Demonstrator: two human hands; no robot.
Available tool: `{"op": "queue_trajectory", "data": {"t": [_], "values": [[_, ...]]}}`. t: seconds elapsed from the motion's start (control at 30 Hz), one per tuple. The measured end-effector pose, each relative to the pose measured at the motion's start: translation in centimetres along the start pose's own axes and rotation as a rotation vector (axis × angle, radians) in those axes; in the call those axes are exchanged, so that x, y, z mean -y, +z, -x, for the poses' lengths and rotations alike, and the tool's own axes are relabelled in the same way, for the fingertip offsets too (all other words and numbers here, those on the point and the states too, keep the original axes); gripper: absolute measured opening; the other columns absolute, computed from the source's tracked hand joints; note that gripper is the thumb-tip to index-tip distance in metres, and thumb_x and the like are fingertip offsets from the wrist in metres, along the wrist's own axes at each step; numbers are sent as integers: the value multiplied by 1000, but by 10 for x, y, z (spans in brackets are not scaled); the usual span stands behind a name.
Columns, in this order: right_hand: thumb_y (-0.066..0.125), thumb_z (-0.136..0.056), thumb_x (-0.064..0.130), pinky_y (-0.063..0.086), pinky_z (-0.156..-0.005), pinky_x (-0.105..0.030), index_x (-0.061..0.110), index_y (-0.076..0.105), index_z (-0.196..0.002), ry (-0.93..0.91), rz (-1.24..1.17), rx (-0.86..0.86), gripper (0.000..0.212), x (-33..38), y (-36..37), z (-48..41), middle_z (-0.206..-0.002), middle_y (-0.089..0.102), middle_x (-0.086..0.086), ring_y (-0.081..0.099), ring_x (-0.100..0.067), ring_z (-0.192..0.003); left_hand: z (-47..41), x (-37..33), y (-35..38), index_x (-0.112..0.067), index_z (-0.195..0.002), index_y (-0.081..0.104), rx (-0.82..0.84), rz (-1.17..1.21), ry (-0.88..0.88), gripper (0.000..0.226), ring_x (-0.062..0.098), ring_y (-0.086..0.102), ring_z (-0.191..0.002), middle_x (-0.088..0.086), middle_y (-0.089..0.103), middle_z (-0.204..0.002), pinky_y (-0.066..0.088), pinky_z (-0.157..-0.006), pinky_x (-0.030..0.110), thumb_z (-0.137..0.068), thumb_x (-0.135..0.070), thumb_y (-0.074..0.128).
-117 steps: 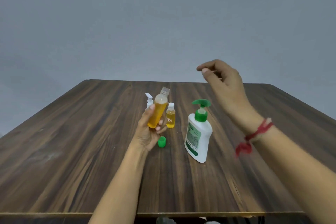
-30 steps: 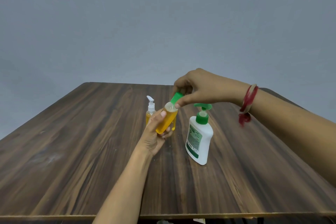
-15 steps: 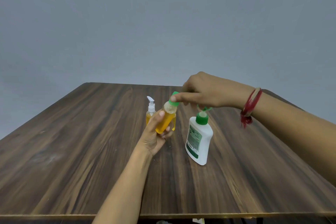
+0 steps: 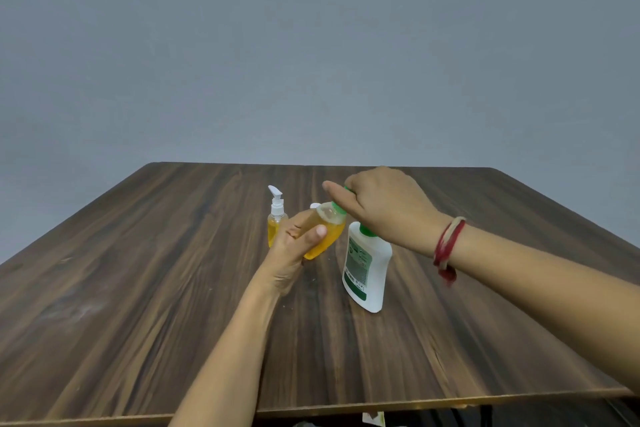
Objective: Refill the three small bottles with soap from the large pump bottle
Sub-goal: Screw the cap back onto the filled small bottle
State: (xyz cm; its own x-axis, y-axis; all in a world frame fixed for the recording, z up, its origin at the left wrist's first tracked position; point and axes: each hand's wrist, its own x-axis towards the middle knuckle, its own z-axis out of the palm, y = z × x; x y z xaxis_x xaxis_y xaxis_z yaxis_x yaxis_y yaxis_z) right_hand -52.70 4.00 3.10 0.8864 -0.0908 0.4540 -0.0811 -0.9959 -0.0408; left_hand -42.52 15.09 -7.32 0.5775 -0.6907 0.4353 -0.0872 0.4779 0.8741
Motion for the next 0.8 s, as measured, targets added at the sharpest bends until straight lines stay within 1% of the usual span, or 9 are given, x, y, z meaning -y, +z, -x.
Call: {"op": "queue_trajectory", "data": {"t": [0.07, 0.13, 0.2, 0.27, 0.37, 0.5, 0.57, 0.7, 0.8], "values": [[31, -91, 63, 31, -49, -30, 12, 42, -53, 40, 18, -7, 65, 1, -6, -3, -48, 42, -2, 42, -17, -48, 1, 0, 3, -19, -102, 69, -3, -2, 2, 63, 0, 58, -69, -17, 64, -75, 44, -61, 12, -59, -65, 76], [33, -86, 70, 33, -48, -29, 11, 44, -56, 22, -4, 19, 67, 4, -18, -8, -51, 48, -3, 47, -18, -50, 3, 2, 5, -25, -98, 71, -18, 39, -27, 65, 1, 52, -62, -13, 57, -73, 40, -54, 12, -52, -70, 76], [35, -86, 69, 32, -50, -28, 13, 49, -68, -104, -2, 38, 60, 4, -28, -13, -56, 49, 3, 47, -14, -54, 3, 5, 3, -28, -89, 73, -38, 142, -72, 60, 3, 46, -53, -3, 48, -75, 34, -46, 13, -46, -70, 80], [34, -92, 60, 29, -48, -27, 20, 47, -74, -320, 121, 9, 47, 2, -29, -15, -60, 49, 5, 45, -12, -54, 3, 8, -1, -26, -84, 74, -21, 258, -111, 56, 1, 43, -45, -3, 49, -71, 29, -41, 14, -44, -65, 84], [28, -92, 44, 18, -42, -23, 18, 42, -60, -460, 241, -66, 44, 2, -17, -15, -52, 43, 3, 40, -17, -45, 5, 9, -2, -22, -82, 74, 124, 350, -130, 49, 2, 38, -40, -7, 53, -53, 27, -41, 15, -53, -60, 83], [23, -84, 39, 11, -45, -23, 17, 22, -45, -283, 154, -195, 45, 18, -5, -13, -40, 22, 0, 17, -13, -38, 7, 6, -2, -28, -81, 74, 186, 331, -53, 41, 1, 43, -41, -3, 61, -54, 30, -45, 16, -59, -63, 78], [25, -85, 37, 10, -45, -22, 16, 17, -44, -185, 152, -220, 47, 26, -4, -11, -39, 16, 0, 14, -13, -37, 7, 5, -4, -30, -82, 75, 160, 311, -22, 43, 1, 45, -42, -1, 65, -59, 31, -48, 17, -57, -64, 79], [36, -93, 39, 17, -46, -26, 14, 32, -48, -46, 78, -116, 52, 25, -10, -14, -44, 27, -1, 26, -14, -43, 4, 5, -2, -29, -81, 75, 60, 248, 5, 49, 1, 46, -44, -8, 66, -75, 33, -51, 16, -51, -67, 80], [34, -89, 65, 27, -50, -26, 17, 59, -74, 12, -55, -58, 55, 14, -23, -7, -56, 50, 5, 46, -8, -53, 2, 6, 0, -25, -86, 73, -72, 194, -15, 60, 1, 46, -51, -4, 53, -72, 37, -47, 13, -48, -70, 79]]}}
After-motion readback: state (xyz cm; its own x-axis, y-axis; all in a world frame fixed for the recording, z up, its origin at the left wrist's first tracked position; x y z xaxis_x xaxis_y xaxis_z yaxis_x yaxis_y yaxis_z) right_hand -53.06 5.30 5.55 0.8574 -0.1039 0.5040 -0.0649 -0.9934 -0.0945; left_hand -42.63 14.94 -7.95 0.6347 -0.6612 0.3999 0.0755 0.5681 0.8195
